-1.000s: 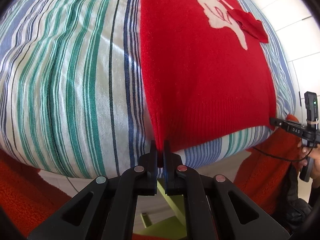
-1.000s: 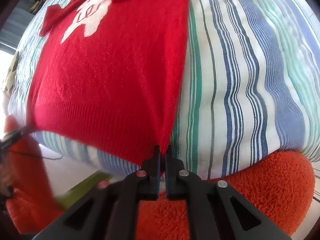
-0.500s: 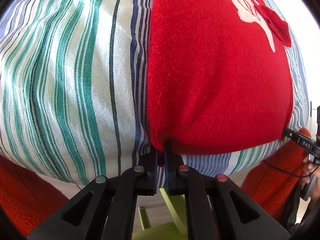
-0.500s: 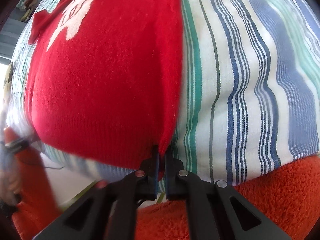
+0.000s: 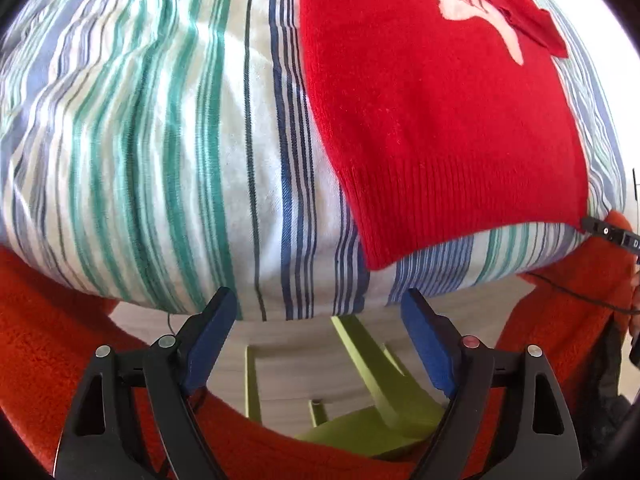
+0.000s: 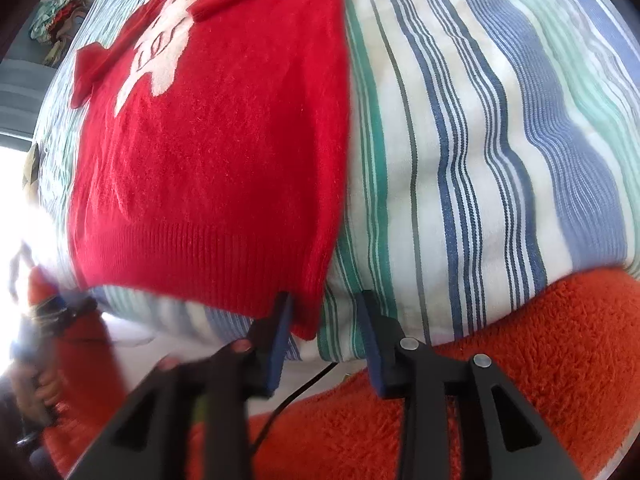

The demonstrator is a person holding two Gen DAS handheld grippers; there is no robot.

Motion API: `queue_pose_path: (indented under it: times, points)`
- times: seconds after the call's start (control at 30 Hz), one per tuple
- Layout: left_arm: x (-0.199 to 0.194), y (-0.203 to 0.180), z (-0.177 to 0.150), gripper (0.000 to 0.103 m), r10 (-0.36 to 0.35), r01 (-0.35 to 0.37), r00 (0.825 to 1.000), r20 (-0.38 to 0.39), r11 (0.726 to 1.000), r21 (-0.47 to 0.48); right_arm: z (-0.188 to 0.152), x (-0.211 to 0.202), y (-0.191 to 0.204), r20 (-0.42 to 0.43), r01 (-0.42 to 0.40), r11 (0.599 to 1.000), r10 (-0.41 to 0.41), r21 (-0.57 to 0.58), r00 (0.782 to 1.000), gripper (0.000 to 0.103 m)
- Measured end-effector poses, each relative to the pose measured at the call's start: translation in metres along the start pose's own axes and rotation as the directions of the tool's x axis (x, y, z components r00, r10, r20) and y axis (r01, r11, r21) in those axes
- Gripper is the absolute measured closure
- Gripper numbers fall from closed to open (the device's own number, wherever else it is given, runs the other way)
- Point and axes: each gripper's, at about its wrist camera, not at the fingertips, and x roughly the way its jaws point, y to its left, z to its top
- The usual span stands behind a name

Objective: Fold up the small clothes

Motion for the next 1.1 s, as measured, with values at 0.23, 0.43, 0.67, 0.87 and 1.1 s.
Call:
queue_pose_path:
  times: [0.23, 0.43, 0.67, 0.87, 1.1]
  points:
    - [-0.104, 0.048, -0.009, 0.016, 0.109, -0.080, 0.944, 0.312, 0.991, -0.107, 0.012, -0.106, 0.007, 0.269, 0.251, 0.960, -0.211, -0.123, 0.940, 0.055]
    - [-0.125, 0.076, 0.012, 0.014, 0.142, -0.021, 0.897, 0.419, 0.960, -0.280, 0.066, -0.134, 0.059, 0.500, 0.442, 0.787, -0.200, -0.430, 0.842, 0.041]
    - [-0.098, 0.065, 0.020, 0.014, 0.168, -0.066, 0.912, 0.374, 0.960, -0.272, 0.123, -0.026, 0.134, 0.453, 0.398, 0.633, -0.083, -0.664, 0.888, 0.058]
    - [-0.089, 0.084, 0.008, 0.014, 0.202, -0.083, 0.920, 0.336, 0.938, -0.335, 0.180, 0.014, 0.120, 0.471, 0.356, 0.723, -0.049, -0.592, 0.881, 0.095]
    - [-0.070, 0.095, 0.008, 0.014, 0.169, -0.050, 0.942, 0.289, 0.924, -0.379, 0.186, -0.114, -0.041, 0.682, 0.301, 0.949, -0.155, -0.099, 0.714, 0.096]
